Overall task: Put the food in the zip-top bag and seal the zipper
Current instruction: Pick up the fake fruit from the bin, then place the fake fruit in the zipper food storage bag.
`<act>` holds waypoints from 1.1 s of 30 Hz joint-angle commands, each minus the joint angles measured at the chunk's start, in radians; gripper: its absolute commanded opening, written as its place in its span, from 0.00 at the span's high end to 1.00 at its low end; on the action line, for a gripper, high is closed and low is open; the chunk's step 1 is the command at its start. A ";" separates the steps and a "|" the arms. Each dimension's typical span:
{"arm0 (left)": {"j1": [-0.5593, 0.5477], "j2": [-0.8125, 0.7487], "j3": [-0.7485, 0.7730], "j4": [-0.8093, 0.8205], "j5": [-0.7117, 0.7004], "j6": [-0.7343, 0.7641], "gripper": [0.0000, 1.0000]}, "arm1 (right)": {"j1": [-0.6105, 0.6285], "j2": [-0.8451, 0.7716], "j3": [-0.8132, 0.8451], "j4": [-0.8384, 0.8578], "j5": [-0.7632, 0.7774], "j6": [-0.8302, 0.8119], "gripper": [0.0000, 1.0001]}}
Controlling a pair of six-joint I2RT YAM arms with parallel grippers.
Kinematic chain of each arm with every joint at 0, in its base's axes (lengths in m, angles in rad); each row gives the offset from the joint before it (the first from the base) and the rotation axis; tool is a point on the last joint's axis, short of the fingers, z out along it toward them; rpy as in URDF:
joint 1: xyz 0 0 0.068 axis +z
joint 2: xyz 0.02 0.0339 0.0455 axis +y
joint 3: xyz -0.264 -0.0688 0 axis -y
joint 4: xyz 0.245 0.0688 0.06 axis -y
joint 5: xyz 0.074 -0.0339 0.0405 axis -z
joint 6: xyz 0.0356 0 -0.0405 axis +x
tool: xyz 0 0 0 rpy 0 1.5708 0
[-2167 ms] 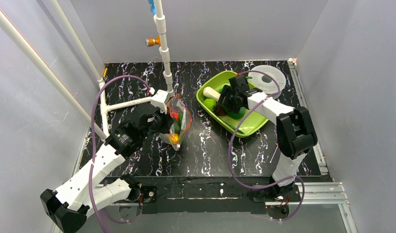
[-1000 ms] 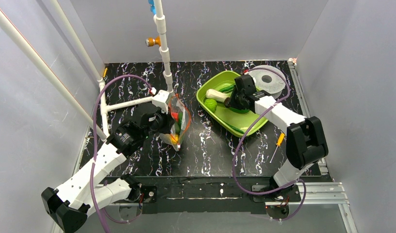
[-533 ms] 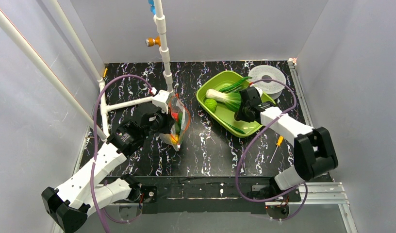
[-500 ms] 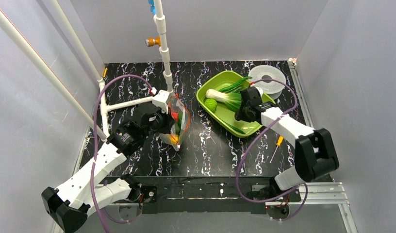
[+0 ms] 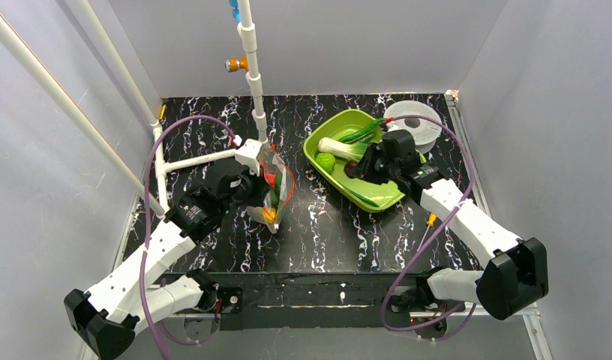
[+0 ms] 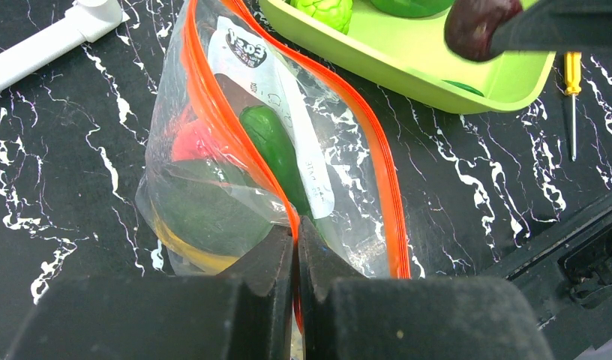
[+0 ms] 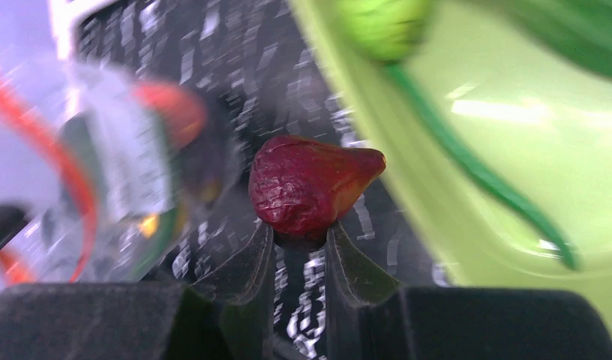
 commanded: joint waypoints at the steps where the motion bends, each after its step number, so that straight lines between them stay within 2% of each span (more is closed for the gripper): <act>1: -0.003 -0.021 0.017 -0.006 -0.011 -0.001 1.00 | 0.189 -0.054 0.138 0.082 -0.081 -0.072 0.99; 6: -0.002 -0.025 0.018 -0.005 -0.004 -0.001 1.00 | 0.318 -0.051 0.194 0.137 -0.099 -0.118 0.99; 12: -0.002 -0.033 0.017 -0.005 -0.012 -0.001 1.00 | 0.340 0.104 0.238 0.188 -0.232 -0.018 0.99; 17: -0.002 -0.036 0.017 -0.006 -0.011 -0.001 1.00 | 0.354 0.216 0.310 0.140 -0.201 -0.008 0.95; 20: -0.002 -0.038 0.016 -0.005 -0.014 -0.002 1.00 | 0.354 0.256 0.354 0.087 -0.166 -0.013 0.80; 26: -0.002 -0.040 0.017 -0.005 -0.013 -0.001 1.00 | 0.353 0.254 0.379 0.078 -0.135 -0.027 0.32; 28: -0.003 -0.038 0.017 -0.005 -0.013 -0.002 1.00 | 0.354 0.242 0.382 0.077 -0.112 -0.034 0.21; 33: -0.003 -0.037 0.016 -0.005 -0.015 -0.001 1.00 | 0.354 0.213 0.384 0.046 -0.047 -0.059 0.18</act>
